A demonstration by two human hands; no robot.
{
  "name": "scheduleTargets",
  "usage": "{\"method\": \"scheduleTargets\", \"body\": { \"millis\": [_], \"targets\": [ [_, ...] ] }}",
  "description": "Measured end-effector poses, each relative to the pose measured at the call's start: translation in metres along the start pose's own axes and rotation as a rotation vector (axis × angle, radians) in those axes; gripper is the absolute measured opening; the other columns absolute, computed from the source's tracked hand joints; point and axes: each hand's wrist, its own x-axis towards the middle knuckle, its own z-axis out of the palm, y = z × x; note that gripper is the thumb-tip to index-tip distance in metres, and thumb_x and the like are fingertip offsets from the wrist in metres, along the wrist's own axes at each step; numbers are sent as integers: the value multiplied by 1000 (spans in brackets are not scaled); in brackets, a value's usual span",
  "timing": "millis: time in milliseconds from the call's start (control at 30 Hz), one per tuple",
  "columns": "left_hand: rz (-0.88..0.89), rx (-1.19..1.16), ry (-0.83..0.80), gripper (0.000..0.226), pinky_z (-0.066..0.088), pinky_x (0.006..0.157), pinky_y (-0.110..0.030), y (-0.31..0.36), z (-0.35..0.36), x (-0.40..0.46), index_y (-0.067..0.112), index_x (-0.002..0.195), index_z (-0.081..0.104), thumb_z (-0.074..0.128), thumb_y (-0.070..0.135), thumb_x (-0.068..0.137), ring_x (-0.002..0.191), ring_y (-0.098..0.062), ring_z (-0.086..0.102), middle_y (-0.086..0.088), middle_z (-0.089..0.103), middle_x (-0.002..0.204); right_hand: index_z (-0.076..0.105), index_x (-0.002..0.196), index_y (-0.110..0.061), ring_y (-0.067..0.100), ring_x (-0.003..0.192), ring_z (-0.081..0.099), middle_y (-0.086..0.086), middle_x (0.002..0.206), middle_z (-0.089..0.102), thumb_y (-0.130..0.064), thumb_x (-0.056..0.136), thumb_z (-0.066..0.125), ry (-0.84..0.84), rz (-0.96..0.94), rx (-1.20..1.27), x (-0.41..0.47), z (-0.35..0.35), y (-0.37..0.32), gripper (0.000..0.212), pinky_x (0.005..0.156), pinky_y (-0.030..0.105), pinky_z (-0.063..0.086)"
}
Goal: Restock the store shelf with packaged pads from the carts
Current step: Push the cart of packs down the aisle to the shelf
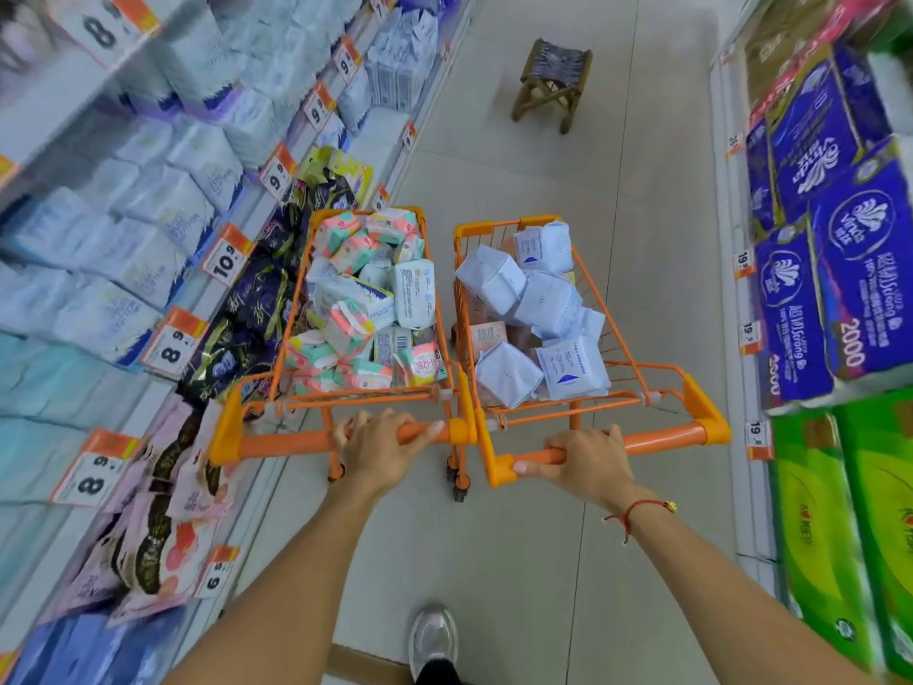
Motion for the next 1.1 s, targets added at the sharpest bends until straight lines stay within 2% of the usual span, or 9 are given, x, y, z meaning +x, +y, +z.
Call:
{"method": "scheduleTargets", "body": {
  "millis": [67, 133, 267, 433, 533, 600, 700, 867, 1100],
  "targets": [
    [-3, 3, -10, 49, 18, 100, -41, 10, -7, 21, 31, 90, 65, 37, 71, 85, 114, -21, 40, 9, 51, 94, 47, 57, -29, 9, 67, 52, -10, 54, 46, -101, 30, -11, 3, 6, 14, 20, -11, 6, 96, 74, 28, 21],
    [-9, -1, -20, 50, 18, 98, -41, 19, -12, 41, 32, 89, 65, 36, 72, 84, 114, -21, 40, 9, 52, 94, 50, 58, -29, 10, 68, 52, -10, 56, 47, -101, 32, -10, 13, -4, 13, 40, -22, 12, 97, 74, 29, 21],
    [-14, -7, 1, 44, 17, 99, -40, 39, -23, 79, 34, 83, 60, 36, 71, 84, 113, -19, 40, 10, 53, 94, 59, 67, -29, 9, 70, 48, -11, 56, 47, -93, 50, 18, 11, -10, 4, 80, -43, 26, 78, 77, 28, 19],
    [-32, -14, -1, 45, 18, 101, -43, 70, -42, 131, 33, 81, 61, 37, 71, 84, 115, -19, 40, 12, 50, 90, 52, 61, -32, 10, 71, 47, -12, 55, 44, -89, 57, 24, -5, -34, -16, 135, -74, 47, 63, 81, 29, 21],
    [-49, -20, -11, 49, 17, 103, -45, 93, -52, 165, 36, 93, 66, 35, 73, 83, 120, -21, 38, 11, 55, 99, 61, 66, -27, 11, 73, 46, -12, 56, 46, -88, 64, 35, -32, -14, 8, 176, -96, 67, 66, 91, 33, 25],
    [-63, -31, -8, 48, 17, 105, -45, 110, -57, 187, 35, 92, 65, 35, 72, 84, 121, -22, 39, 9, 58, 102, 65, 70, -23, 11, 74, 46, -11, 58, 48, -85, 68, 40, -35, -16, -5, 204, -111, 82, 67, 94, 35, 25],
    [-79, -60, 26, 51, 21, 105, -45, 140, -65, 220, 33, 74, 59, 33, 76, 80, 117, -21, 42, 12, 56, 88, 56, 63, -23, 12, 71, 46, -10, 58, 47, -83, 69, 42, -18, -36, -12, 245, -134, 105, 62, 95, 35, 25],
    [-99, -61, 38, 47, 20, 102, -42, 184, -80, 277, 31, 69, 57, 36, 71, 84, 115, -20, 42, 12, 56, 88, 53, 59, -25, 12, 72, 48, -10, 59, 50, -86, 66, 38, -36, -80, -28, 310, -169, 142, 64, 97, 38, 27],
    [-84, -43, 75, 43, 20, 96, -39, 237, -101, 354, 33, 81, 62, 40, 69, 85, 111, -15, 41, 12, 56, 88, 43, 55, -27, 13, 72, 48, -11, 58, 46, -86, 66, 35, -62, -128, -52, 385, -217, 183, 61, 96, 37, 26]
  ]
}}
